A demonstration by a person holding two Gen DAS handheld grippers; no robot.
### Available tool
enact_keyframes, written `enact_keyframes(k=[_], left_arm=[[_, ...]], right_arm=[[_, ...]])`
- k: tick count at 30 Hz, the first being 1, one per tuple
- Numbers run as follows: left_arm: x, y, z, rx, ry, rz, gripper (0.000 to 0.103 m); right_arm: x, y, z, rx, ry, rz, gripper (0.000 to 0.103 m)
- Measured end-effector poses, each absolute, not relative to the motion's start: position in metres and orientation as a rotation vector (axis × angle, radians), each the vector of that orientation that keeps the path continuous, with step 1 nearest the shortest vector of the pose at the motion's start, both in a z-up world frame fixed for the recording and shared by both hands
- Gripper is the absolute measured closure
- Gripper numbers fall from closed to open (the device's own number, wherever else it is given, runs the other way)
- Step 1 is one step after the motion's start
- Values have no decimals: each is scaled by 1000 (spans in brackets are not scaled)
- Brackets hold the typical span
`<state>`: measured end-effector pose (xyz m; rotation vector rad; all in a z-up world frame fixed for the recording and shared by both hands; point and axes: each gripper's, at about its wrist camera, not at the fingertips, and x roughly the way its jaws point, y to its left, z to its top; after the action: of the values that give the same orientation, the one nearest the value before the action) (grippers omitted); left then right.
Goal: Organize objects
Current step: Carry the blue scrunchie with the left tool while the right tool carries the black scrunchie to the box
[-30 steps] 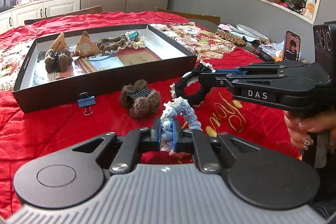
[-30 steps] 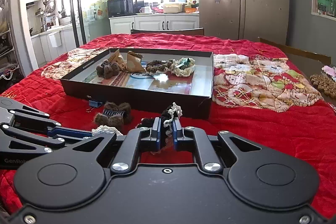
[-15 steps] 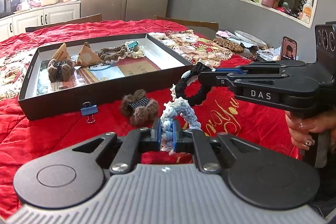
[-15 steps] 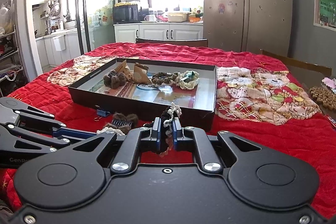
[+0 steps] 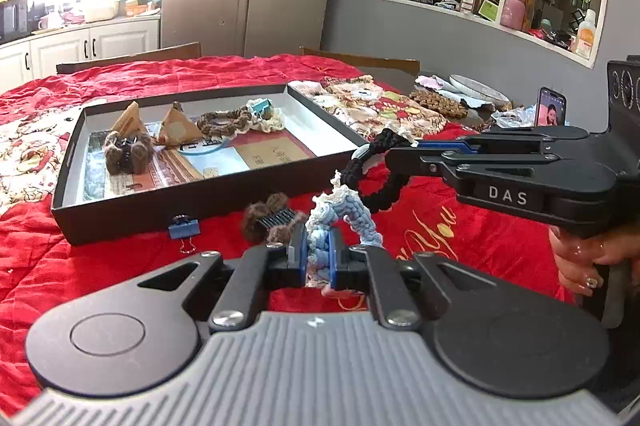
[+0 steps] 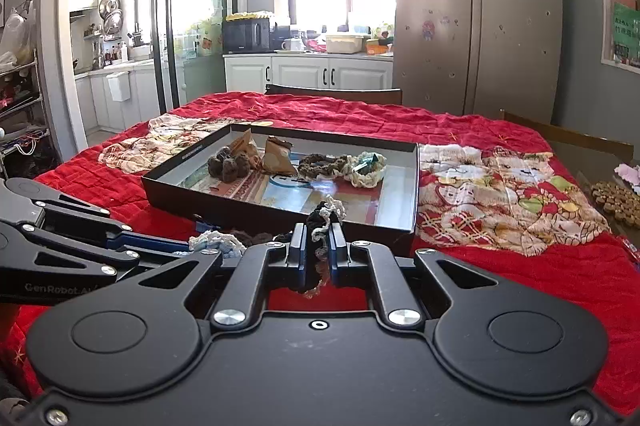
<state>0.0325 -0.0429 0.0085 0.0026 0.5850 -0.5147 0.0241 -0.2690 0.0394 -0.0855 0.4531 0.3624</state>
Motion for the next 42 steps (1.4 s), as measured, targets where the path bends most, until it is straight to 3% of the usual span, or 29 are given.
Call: enact_keyframes(k=[21, 42], left_arm=[[81, -17, 36, -9, 501, -384, 90], [171, -14, 10, -15, 587, -267, 90]], right_arm=[[76, -254, 59, -113, 411, 328, 93], [177, -230, 28, -25, 506, 312, 93]])
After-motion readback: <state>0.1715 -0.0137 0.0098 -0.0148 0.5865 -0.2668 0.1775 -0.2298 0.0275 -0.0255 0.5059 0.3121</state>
